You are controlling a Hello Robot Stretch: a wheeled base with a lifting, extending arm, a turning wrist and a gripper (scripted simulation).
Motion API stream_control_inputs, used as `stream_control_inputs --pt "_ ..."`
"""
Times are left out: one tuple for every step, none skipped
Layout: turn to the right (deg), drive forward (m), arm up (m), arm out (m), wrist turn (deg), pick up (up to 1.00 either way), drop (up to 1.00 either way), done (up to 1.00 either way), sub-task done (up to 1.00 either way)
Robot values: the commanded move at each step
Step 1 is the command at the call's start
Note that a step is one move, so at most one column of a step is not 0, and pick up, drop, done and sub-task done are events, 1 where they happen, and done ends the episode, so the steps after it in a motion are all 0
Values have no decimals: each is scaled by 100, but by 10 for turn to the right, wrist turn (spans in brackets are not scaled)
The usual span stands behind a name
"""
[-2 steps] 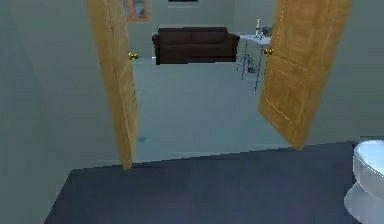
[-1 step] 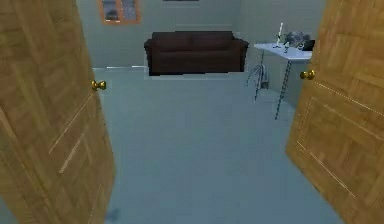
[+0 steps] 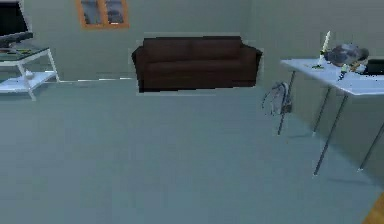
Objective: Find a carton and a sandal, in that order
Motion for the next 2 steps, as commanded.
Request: stream_control_inputs --pt "0 30 0 0 0 0 0 0 0" --pt "-270 0 0 0 0 0 0 0 0"
